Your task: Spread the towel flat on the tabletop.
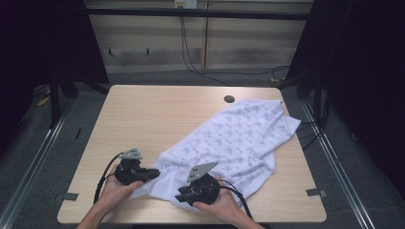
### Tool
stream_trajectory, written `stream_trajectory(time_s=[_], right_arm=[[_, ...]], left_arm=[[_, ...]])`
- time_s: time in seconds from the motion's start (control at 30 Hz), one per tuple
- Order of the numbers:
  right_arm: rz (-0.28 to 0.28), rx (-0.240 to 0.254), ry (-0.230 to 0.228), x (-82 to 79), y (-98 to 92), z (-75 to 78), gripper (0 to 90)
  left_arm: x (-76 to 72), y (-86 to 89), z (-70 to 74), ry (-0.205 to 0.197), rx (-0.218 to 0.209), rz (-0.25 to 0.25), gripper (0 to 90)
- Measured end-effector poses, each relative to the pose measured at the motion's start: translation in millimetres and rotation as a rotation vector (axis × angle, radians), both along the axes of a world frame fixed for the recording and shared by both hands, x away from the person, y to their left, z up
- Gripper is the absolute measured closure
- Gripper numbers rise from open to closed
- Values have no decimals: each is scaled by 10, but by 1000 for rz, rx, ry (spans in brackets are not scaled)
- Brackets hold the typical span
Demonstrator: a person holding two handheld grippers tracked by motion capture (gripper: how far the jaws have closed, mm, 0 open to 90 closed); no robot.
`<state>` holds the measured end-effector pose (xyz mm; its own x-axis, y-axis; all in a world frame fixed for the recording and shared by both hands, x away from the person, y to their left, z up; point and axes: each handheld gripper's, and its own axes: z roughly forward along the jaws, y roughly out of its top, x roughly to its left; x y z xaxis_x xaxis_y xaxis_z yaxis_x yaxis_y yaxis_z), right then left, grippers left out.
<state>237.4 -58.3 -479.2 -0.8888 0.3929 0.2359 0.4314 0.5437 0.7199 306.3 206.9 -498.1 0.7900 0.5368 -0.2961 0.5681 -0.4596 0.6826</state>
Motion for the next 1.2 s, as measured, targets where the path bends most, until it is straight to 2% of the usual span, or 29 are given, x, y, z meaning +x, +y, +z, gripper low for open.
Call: stream_trajectory(time_s=[0.1,0.2,0.3,0.33,0.37,0.4,0.43,0.47,0.5,0.53,0.57,0.6,0.63,0.67,0.7,0.8,0.83,0.87,0.9,0.93,1.0,1.03,1.07,1.13,1.2], right_arm=[[19,-15,5,13,126,-80,703],[28,-50,-22,-2,189,-161,639],[32,-26,-30,-34,188,-191,563],[44,-26,-57,-72,201,-209,530],[53,-27,-60,-69,201,-212,538],[52,-33,-65,-64,200,-208,573],[57,-42,-94,-78,201,-213,579],[63,-42,-118,-88,198,-224,586],[63,-42,-118,-88,198,-224,586],[61,-65,-149,-122,206,-222,636],[61,-65,-149,-122,206,-222,636],[32,-72,-174,-114,203,-224,753],[32,-72,-174,-114,203,-224,753],[27,-66,-159,-85,188,-225,787],[9,-54,-125,-50,178,-222,824],[-9,-34,-88,-26,161,-212,846],[-12,-11,-54,-5,135,-210,845],[-12,-11,-54,-5,135,-210,845],[-21,36,-5,26,69,-176,844],[-21,36,-5,26,69,-176,844],[-29,96,29,55,-14,-100,843],[-44,121,22,67,-98,-10,841],[-44,121,22,67,-98,-10,841],[-52,143,39,84,-185,45,839],[-61,129,33,99,-254,46,840]], left_arm=[[10,0,-4,5,2,-1,798],[22,29,-3,2,-2,22,794],[43,81,11,-1,-17,44,785],[56,108,21,-5,-30,63,773],[56,108,21,-5,-30,63,763],[72,145,32,4,-67,96,753],[72,145,32,4,-67,96,745],[80,184,55,-2,-87,125,745],[80,184,55,-2,-87,125,745],[79,200,67,-8,-92,129,745],[73,210,77,-8,-107,135,745],[71,218,84,-14,-110,136,743],[67,222,89,-15,-111,136,743],[66,220,90,-15,-111,135,742],[63,216,92,-17,-110,135,741],[45,210,110,-24,-114,125,741],[45,210,110,-24,-114,125,740],[35,209,118,-24,-116,125,740],[20,207,129,-27,-115,123,740],[-3,205,145,-26,-118,111,740],[-80,200,194,-36,-120,95,733],[-221,197,268,-75,-108,89,724],[-221,197,268,-75,-108,89,712],[-367,230,314,-89,-139,84,691],[-447,271,337,-102,-155,84,686]])
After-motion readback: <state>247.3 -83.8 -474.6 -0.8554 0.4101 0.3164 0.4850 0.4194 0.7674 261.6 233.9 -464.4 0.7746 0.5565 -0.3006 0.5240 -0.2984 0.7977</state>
